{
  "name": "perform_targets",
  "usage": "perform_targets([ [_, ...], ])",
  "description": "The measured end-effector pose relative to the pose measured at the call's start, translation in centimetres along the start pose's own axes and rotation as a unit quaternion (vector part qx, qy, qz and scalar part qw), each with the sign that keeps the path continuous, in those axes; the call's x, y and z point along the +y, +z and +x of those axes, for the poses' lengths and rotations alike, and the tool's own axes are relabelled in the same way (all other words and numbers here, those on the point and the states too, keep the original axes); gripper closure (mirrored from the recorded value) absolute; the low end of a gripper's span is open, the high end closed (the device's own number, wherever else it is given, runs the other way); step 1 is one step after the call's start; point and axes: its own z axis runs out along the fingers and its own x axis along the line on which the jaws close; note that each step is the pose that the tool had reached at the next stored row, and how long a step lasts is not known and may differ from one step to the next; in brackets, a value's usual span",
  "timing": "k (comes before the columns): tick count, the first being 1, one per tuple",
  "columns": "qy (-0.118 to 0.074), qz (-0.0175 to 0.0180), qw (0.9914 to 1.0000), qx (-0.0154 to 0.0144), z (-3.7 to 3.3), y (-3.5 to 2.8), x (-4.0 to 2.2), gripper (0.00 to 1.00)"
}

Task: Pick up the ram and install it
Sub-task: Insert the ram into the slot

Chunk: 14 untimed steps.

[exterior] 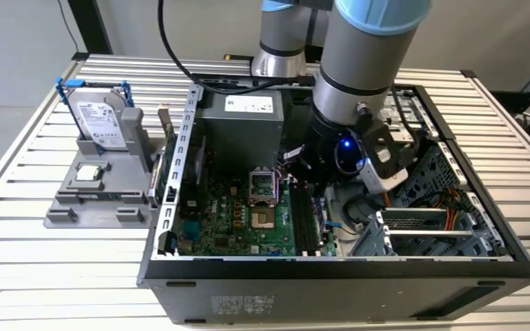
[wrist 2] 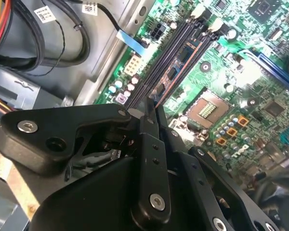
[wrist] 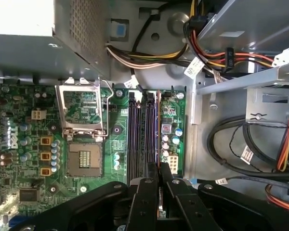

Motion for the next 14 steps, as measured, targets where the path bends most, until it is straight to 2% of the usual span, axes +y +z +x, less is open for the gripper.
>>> perform_targets([
  [6, 0.001, 0.0004, 1.00000, 0.0000, -0.13, 1.09, -0.04, 1.00],
  [8, 0.002, 0.0012, 1.00000, 0.0000, -0.13, 1.16, -0.05, 1.00],
  [14, 0.030, 0.0021, 0.99956, -0.0008, -0.11, 1.53, -0.08, 1.00],
])
